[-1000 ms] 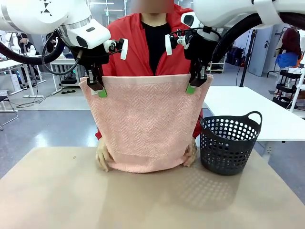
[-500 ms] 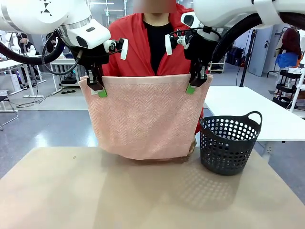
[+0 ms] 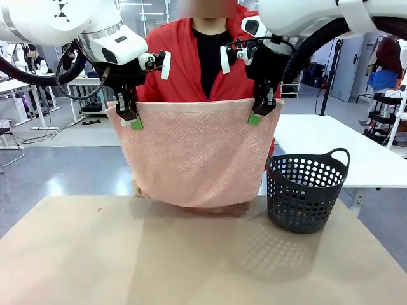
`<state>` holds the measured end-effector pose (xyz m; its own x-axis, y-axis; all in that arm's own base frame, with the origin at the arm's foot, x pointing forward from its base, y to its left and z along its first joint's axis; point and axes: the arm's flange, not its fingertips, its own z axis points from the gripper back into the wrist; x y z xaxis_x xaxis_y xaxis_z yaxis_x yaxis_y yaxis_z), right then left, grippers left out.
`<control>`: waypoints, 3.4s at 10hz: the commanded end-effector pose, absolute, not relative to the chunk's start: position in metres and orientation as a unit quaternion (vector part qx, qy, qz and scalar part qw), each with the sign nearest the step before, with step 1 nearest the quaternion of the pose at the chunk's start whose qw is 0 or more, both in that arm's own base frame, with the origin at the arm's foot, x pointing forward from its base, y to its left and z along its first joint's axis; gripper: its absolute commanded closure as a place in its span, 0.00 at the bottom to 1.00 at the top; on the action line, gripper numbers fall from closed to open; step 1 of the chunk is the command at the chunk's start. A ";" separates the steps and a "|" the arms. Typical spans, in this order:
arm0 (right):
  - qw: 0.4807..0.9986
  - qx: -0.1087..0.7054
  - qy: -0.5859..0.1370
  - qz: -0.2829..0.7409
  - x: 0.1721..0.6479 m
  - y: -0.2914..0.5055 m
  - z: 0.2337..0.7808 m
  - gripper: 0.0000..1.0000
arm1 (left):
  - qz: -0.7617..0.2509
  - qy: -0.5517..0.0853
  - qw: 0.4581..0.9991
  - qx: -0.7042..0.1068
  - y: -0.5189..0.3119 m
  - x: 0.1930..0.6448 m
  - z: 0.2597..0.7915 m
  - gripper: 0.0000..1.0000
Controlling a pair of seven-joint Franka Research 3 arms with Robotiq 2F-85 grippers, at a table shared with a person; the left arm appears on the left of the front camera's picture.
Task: Fold the towel.
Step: Release the end of the 100 cm Hotel Towel you were holding.
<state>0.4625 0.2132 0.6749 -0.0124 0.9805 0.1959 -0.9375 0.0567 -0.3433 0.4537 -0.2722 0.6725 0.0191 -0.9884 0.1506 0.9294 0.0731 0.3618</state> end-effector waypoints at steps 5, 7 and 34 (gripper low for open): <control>0.697 -0.058 -0.196 0.687 0.462 0.211 0.677 1.00 | -0.676 -0.184 0.709 0.081 -0.272 0.453 0.674 1.00; 0.697 -0.058 -0.196 0.687 0.462 0.211 0.677 1.00 | -0.676 -0.184 0.709 0.081 -0.272 0.453 0.674 1.00; 0.776 0.019 -0.279 0.566 0.410 0.153 0.768 0.00 | -0.542 -0.270 0.793 0.065 -0.233 0.394 0.754 0.00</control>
